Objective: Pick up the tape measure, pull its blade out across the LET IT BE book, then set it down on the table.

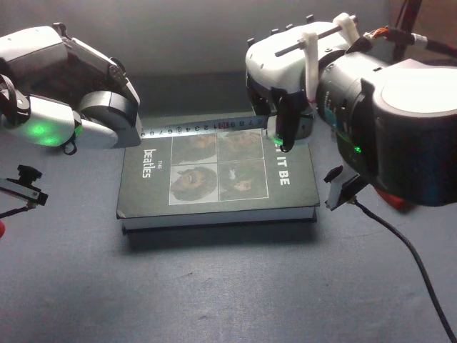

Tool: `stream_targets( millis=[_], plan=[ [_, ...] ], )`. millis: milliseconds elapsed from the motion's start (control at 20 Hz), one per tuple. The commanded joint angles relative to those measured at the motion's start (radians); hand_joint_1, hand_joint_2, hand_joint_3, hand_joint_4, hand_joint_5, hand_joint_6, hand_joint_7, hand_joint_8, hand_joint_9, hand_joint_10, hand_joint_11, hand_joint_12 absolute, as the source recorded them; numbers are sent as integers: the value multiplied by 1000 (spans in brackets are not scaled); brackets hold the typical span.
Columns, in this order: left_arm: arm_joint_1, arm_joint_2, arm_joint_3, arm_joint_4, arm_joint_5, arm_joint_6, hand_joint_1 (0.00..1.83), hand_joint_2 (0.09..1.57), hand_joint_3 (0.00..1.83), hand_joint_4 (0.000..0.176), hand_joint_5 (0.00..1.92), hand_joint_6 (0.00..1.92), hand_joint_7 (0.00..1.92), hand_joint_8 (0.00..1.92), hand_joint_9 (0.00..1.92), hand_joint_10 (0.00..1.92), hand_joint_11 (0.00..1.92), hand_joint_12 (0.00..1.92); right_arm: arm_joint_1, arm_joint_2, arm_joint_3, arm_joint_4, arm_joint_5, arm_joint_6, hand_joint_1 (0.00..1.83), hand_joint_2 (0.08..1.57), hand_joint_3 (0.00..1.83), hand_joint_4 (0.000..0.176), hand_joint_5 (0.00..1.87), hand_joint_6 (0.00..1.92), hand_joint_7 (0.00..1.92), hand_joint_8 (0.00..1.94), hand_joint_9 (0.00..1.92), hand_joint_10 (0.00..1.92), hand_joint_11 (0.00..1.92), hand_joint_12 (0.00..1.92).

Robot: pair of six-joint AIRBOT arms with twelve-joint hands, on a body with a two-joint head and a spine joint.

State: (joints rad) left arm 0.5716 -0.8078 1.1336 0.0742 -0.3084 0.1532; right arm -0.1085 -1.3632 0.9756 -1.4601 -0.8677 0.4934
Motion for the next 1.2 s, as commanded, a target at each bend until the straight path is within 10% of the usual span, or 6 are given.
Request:
stream_targets(
  millis=[0, 1150],
  plan=[
    [-8, 1, 9, -13, -116, -7, 1387, 1087, 0, 0, 949, 768, 1087, 799, 990, 1224, 983, 1109, 16, 16, 0, -83, -23, -13, 1191, 1166, 0, 4, 861, 1105, 919, 1182, 834, 915, 603, 1391],
    [-9, 0, 17, -13, -129, -7, 1388, 1080, 0, 0, 972, 734, 1107, 771, 991, 1216, 1008, 1108, 12, 130, -18, -84, 42, -54, 1188, 1164, 0, 22, 874, 1115, 914, 1163, 832, 917, 609, 1401]
  ],
)
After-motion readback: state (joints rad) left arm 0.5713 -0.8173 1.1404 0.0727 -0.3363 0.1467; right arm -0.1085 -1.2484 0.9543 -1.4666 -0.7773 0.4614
